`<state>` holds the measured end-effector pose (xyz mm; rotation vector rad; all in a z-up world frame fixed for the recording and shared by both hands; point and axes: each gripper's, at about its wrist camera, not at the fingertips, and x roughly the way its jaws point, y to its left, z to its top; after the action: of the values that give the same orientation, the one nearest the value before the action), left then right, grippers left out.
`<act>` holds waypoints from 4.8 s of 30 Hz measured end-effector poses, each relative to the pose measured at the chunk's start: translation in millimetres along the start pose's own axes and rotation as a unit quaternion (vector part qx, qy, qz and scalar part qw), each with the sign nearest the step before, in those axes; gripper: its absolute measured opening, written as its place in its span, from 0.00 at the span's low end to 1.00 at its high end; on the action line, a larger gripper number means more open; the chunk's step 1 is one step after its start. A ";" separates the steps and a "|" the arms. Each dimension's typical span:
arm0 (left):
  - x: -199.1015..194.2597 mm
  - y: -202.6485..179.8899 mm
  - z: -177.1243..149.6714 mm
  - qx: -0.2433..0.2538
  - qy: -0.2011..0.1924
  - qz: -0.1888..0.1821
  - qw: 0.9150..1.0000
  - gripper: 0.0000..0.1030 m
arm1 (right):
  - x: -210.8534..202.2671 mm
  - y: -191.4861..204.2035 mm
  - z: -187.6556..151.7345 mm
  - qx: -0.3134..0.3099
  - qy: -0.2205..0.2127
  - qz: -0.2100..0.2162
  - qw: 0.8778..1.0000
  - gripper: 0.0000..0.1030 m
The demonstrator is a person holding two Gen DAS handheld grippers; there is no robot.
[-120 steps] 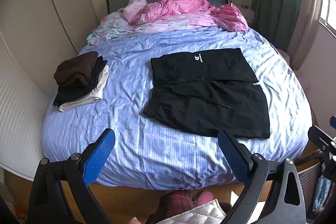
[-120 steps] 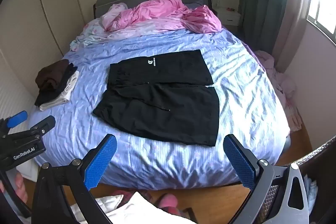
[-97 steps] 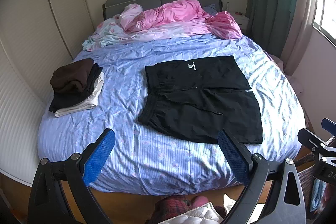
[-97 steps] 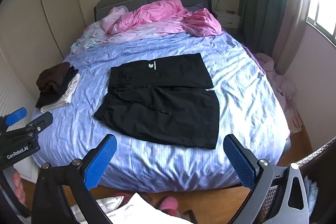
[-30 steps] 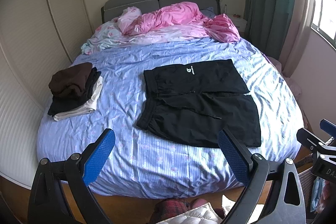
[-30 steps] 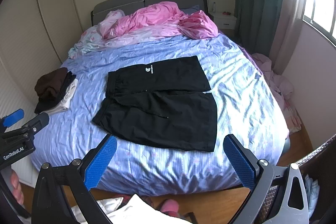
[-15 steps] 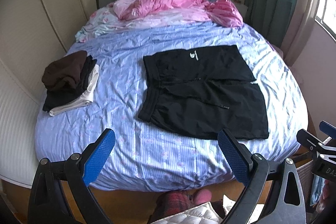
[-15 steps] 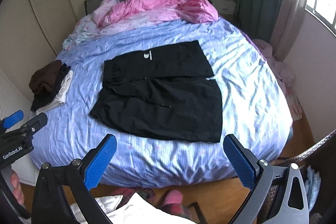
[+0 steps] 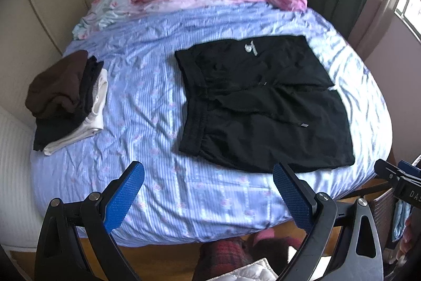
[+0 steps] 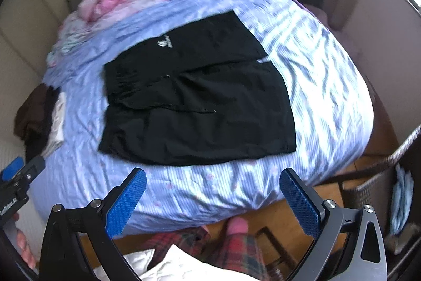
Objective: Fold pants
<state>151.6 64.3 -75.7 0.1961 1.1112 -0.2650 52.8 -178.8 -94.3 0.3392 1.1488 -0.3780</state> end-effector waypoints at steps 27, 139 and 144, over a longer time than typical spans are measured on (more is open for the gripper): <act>215.9 2.7 -20.9 -0.195 0.151 -0.054 0.968 0.93 | 211.3 -77.1 -2.0 0.167 0.084 0.004 0.982 0.99; 232.1 104.8 263.4 -0.153 -0.013 -0.060 0.986 0.71 | 207.4 143.9 355.2 -0.189 -0.098 0.119 0.970 0.54; 261.6 117.5 230.5 -0.179 0.017 -0.142 0.973 0.58 | 223.4 185.7 307.3 -0.236 -0.052 0.148 0.959 0.54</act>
<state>494.0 80.6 -209.4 -0.2838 1.2018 -0.3108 468.0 -177.3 -174.4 0.0654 1.0297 0.1435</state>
